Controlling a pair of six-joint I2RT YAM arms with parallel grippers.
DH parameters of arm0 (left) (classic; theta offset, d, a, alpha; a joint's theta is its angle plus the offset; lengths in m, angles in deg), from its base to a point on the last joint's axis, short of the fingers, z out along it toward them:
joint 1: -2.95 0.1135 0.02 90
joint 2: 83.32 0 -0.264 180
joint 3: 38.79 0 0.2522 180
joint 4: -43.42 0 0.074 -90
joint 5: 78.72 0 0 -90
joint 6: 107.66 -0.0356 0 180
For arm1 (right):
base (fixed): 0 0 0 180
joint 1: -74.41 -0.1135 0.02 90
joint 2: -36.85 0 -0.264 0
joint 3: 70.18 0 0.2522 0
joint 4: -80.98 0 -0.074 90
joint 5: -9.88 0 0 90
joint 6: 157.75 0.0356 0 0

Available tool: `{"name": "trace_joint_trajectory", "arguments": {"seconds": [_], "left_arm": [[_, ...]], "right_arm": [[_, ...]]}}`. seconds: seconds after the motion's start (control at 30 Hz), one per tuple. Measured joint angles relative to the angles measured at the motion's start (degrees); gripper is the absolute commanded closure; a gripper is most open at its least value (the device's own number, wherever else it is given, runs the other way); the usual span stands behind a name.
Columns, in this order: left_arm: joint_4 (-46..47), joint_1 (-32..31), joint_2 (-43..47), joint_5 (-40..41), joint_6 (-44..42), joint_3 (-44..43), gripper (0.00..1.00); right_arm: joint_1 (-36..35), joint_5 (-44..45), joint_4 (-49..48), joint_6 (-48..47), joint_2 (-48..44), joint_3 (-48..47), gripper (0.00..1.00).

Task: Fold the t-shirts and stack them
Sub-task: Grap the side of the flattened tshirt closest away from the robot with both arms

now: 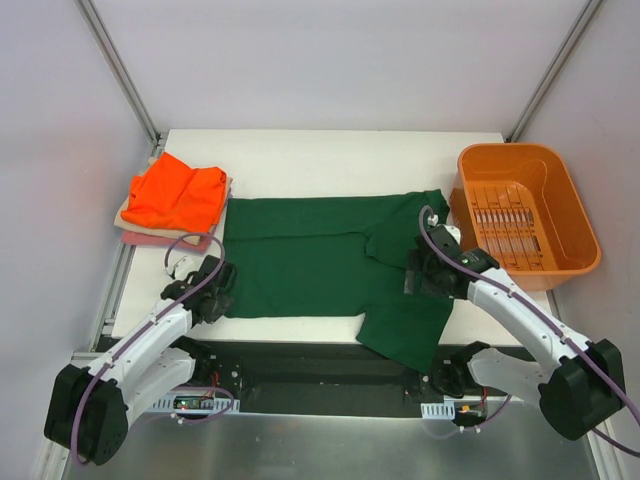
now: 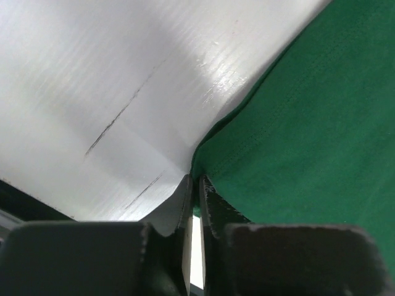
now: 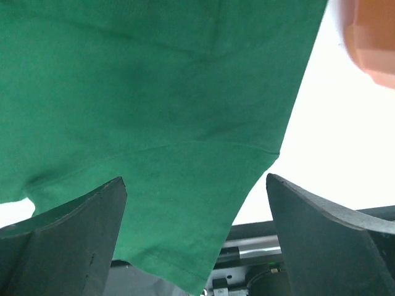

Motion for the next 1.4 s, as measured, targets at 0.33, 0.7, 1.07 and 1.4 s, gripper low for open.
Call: {"name": "trace_joint_trajectory", "arguments": {"seconds": [0.33,0.7,1.07,1.4], "left_arm": [[2.93,-0.04,-0.22,-0.02,-2.86,0.07,1.00],[4.00,-0.04,2.23,0.00,-3.89,1.46,1.00],[4.31,-0.04,2.23,0.00,-4.50,1.53,1.00],[4.37,-0.04,2.23,0.02,-4.57,1.53,1.00]], "right_arm": [[-20.26,-2.67,6.73,-1.05,1.11,0.04,0.19],[-31.17,-13.20,2.23,1.68,9.44,4.42,0.46],[-31.80,-19.78,2.34,5.18,11.74,7.72,0.55],[-31.63,-19.52,5.27,4.57,18.03,5.77,0.99]]}}
